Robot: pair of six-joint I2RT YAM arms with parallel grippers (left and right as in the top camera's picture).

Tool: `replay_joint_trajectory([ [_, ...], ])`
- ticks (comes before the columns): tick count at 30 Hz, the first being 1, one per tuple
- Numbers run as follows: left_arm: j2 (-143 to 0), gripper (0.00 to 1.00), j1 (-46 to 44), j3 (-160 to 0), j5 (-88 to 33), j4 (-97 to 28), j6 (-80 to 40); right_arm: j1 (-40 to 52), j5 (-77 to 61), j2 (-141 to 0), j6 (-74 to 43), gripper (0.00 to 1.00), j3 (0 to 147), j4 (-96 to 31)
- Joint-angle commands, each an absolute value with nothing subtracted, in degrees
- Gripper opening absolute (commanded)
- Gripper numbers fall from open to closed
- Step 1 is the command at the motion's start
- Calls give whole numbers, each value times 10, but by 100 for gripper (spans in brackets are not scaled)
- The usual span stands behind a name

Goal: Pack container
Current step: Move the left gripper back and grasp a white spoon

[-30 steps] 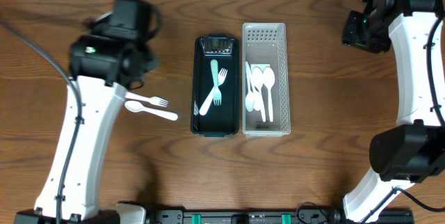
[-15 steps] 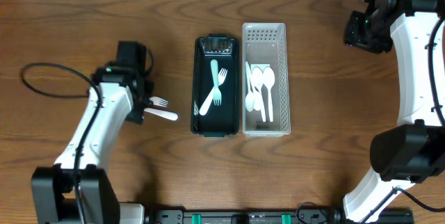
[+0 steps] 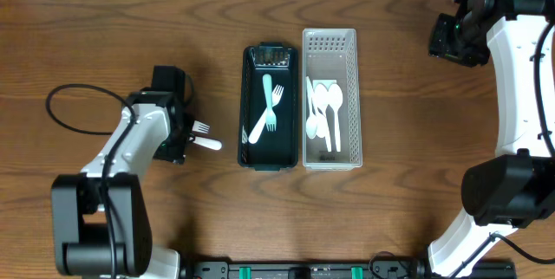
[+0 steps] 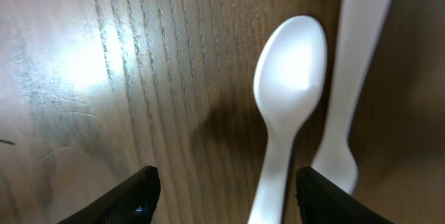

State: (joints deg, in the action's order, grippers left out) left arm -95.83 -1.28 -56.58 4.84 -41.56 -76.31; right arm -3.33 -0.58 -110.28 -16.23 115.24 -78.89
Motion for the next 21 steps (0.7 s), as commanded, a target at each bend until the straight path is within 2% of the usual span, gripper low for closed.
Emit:
replay_joint_trajectory([
  [1,-984,65,-10,-560,49,-410,-766,-38,-2,-1107,-156,40,1154,-791],
  [11,-1027,64,-10,-560,47,-363,-733,-38,-2,-1107,-156,40,1154,-793],
  [17,-1038,53,-10,-560,45,-334,-703,-38,-2,-1107,-156,40,1154,-793],
  [21,-1039,40,-10,-560,44,-328,-703,-38,-2,-1107,-156,39,1154,-794],
])
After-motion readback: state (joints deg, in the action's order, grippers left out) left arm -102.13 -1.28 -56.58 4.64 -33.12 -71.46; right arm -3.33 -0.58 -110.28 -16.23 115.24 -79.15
